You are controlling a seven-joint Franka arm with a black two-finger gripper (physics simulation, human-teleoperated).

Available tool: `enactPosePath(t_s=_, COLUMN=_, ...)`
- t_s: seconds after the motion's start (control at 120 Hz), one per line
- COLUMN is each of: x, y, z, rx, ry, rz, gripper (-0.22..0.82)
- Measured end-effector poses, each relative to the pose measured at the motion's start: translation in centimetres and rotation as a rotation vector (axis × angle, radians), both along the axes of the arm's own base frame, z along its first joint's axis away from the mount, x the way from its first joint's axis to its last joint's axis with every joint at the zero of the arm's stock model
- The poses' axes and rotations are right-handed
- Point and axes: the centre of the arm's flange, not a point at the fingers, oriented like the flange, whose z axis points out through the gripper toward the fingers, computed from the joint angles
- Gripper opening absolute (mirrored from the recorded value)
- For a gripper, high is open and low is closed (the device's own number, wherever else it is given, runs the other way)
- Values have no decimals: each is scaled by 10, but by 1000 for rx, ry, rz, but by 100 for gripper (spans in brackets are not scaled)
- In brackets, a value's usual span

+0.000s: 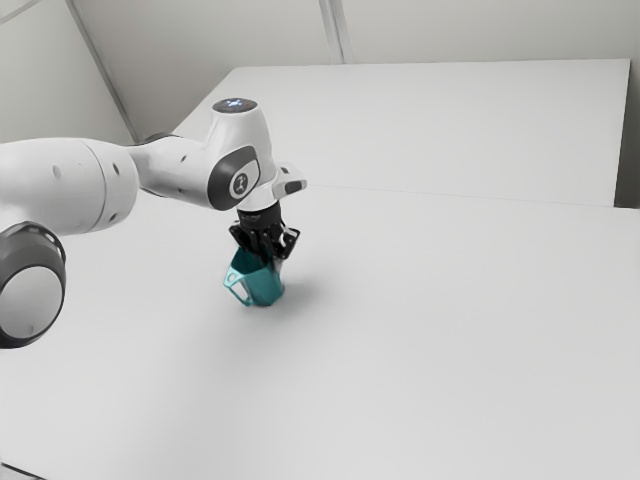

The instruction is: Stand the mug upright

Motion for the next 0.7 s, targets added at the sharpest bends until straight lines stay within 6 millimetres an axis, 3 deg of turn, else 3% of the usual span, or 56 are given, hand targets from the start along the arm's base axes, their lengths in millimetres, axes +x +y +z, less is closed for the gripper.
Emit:
enactPosePath(t_s=0.1, x=0, y=-1, z=5, rx=-8, ry=-3, rz=4, gripper=28)
enactPosePath(t_s=0.208, x=2, y=-5, z=22, rx=-21, ry=-31, rz=2, gripper=41)
enactPosePath(t_s=0.45, x=-12, y=-10, z=116, rx=-71, ry=-140, rz=-15, gripper=54)
enactPosePath(t_s=0.642, x=-19, y=8, z=208, rx=-81, ry=-208, rz=-75, gripper=58)
enactPosePath(t_s=0.7, x=-22, y=12, z=227, rx=-77, ry=-207, rz=-95, gripper=59)
